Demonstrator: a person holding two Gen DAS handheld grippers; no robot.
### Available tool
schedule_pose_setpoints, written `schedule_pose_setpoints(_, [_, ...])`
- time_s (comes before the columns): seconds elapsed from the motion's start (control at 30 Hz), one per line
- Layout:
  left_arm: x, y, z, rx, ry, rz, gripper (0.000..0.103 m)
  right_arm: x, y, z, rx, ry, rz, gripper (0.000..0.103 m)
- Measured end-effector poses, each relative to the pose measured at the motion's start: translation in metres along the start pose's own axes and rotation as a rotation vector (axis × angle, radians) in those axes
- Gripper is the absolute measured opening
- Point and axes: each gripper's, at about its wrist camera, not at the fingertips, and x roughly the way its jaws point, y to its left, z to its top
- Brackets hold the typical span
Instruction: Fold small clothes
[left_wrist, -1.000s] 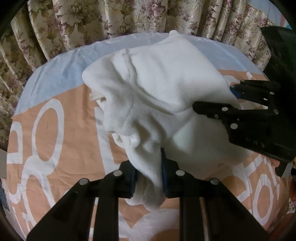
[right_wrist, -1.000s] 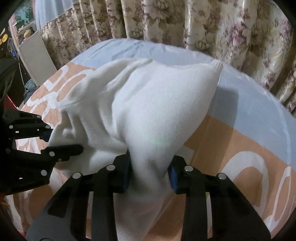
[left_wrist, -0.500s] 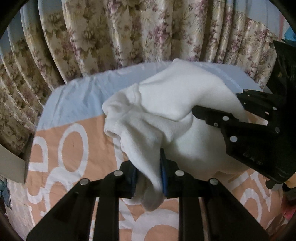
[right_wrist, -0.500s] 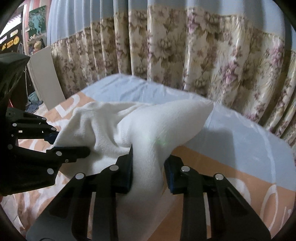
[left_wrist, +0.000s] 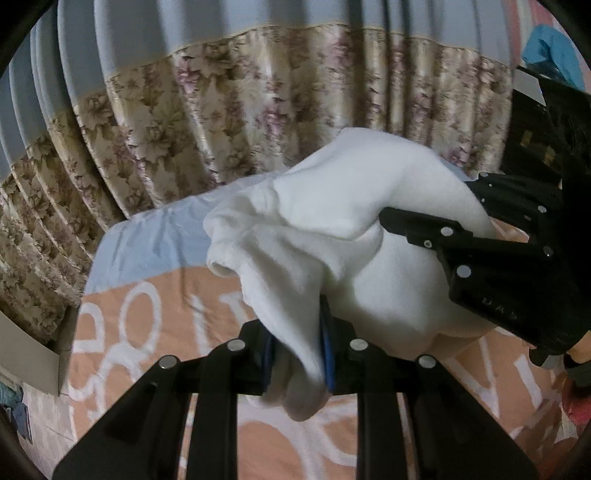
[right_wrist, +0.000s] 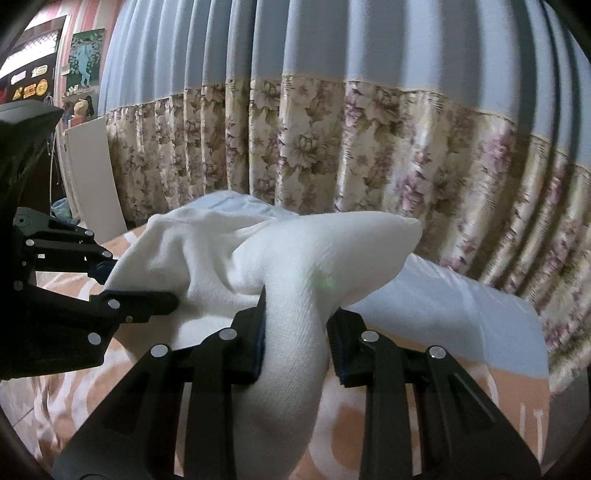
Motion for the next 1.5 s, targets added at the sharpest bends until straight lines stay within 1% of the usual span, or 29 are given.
schedule_pose_setpoints(0.07, [0.007, -0.025, -0.016, 0.004, 0.023, -0.014, 0.022, -0.006, -0.003, -0.020, 0.010, 0.033, -0.004, 0.029])
schedule_pose_setpoints(0.13, [0.020, -0.041, -0.032, -0.002, 0.060, -0.037, 0.022, -0.005, -0.010, -0.054, 0.033, 0.103, -0.003, 0.029])
schedule_pose_setpoints(0.17, [0.028, -0.049, -0.041, -0.007, 0.082, -0.054, 0.022, -0.004, -0.011, -0.065, 0.041, 0.123, -0.002, 0.029])
schedule_pose_setpoints(0.27, [0.057, -0.070, -0.070, -0.016, 0.162, -0.084, 0.022, 0.011, -0.018, -0.111, 0.084, 0.225, 0.005, 0.030])
schedule_pose_setpoints(0.33, [0.065, -0.084, -0.084, -0.002, 0.175, -0.078, 0.023, 0.014, -0.022, -0.134, 0.118, 0.258, 0.006, 0.031])
schedule_pose_setpoints(0.43, [0.069, -0.088, -0.094, -0.031, 0.196, -0.083, 0.025, 0.011, -0.032, -0.151, 0.199, 0.274, 0.033, 0.034])
schedule_pose_setpoints(0.5, [0.070, -0.084, -0.096, -0.061, 0.203, -0.100, 0.026, 0.010, -0.033, -0.155, 0.224, 0.283, 0.045, 0.035])
schedule_pose_setpoints(0.6, [0.071, -0.084, -0.099, -0.077, 0.218, -0.109, 0.029, 0.013, -0.032, -0.151, 0.191, 0.308, 0.047, 0.037])
schedule_pose_setpoints(0.67, [0.071, -0.082, -0.103, -0.086, 0.220, -0.105, 0.033, 0.014, -0.035, -0.149, 0.183, 0.328, 0.052, 0.041])
schedule_pose_setpoints(0.7, [0.070, -0.082, -0.104, -0.095, 0.222, -0.103, 0.037, 0.014, -0.037, -0.148, 0.180, 0.336, 0.052, 0.042])
schedule_pose_setpoints(0.73, [0.069, -0.081, -0.104, -0.105, 0.225, -0.104, 0.040, 0.011, -0.037, -0.146, 0.172, 0.333, 0.050, 0.045])
schedule_pose_setpoints(0.77, [0.066, -0.079, -0.105, -0.110, 0.230, -0.106, 0.042, 0.007, -0.037, -0.145, 0.165, 0.329, 0.052, 0.048])
schedule_pose_setpoints(0.8, [0.063, -0.076, -0.105, -0.114, 0.233, -0.107, 0.044, 0.001, -0.037, -0.144, 0.162, 0.325, 0.056, 0.049])
schedule_pose_setpoints(0.83, [0.057, -0.072, -0.107, -0.119, 0.230, -0.110, 0.048, -0.005, -0.036, -0.143, 0.161, 0.319, 0.057, 0.052])
schedule_pose_setpoints(0.87, [0.050, -0.069, -0.106, -0.125, 0.221, -0.115, 0.051, -0.011, -0.036, -0.143, 0.162, 0.312, 0.059, 0.057])
schedule_pose_setpoints(0.9, [0.044, -0.067, -0.104, -0.128, 0.212, -0.120, 0.052, -0.019, -0.037, -0.143, 0.164, 0.301, 0.062, 0.061])
schedule_pose_setpoints(0.93, [0.035, -0.064, -0.100, -0.129, 0.198, -0.130, 0.053, -0.025, -0.037, -0.143, 0.168, 0.290, 0.058, 0.069])
schedule_pose_setpoints(0.97, [0.028, -0.063, -0.096, -0.127, 0.184, -0.136, 0.055, -0.030, -0.038, -0.143, 0.175, 0.278, 0.052, 0.074])
schedule_pose_setpoints(1.0, [0.022, -0.061, -0.091, -0.124, 0.164, -0.134, 0.065, -0.034, -0.041, -0.142, 0.193, 0.267, 0.050, 0.075])
schedule_pose_setpoints(1.03, [0.017, -0.060, -0.085, -0.122, 0.142, -0.126, 0.069, -0.036, -0.044, -0.141, 0.215, 0.258, 0.049, 0.075])
schedule_pose_setpoints(1.13, [0.019, -0.058, -0.071, -0.113, 0.112, -0.098, 0.069, -0.034, -0.058, -0.135, 0.294, 0.237, 0.014, 0.075])
schedule_pose_setpoints(1.23, [0.039, -0.055, -0.067, -0.095, 0.139, -0.054, 0.069, -0.024, -0.069, -0.130, 0.323, 0.247, -0.024, 0.074])
schedule_pose_setpoints(1.27, [0.048, -0.054, -0.068, -0.096, 0.161, -0.046, 0.068, -0.019, -0.071, -0.130, 0.328, 0.257, -0.029, 0.073])
schedule_pose_setpoints(1.3, [0.055, -0.052, -0.071, -0.099, 0.180, -0.041, 0.067, -0.014, -0.074, -0.129, 0.329, 0.271, -0.031, 0.073])
schedule_pose_setpoints(1.33, [0.062, -0.048, -0.074, -0.104, 0.201, -0.023, 0.062, -0.011, -0.074, -0.130, 0.323, 0.282, -0.039, 0.073])
schedule_pose_setpoints(1.37, [0.069, -0.045, -0.078, -0.104, 0.219, -0.018, 0.061, -0.007, -0.073, -0.130, 0.310, 0.294, -0.048, 0.073])
schedule_pose_setpoints(1.5, [0.075, -0.038, -0.094, -0.120, 0.225, -0.036, 0.062, 0.004, -0.069, -0.134, 0.250, 0.324, -0.081, 0.072])
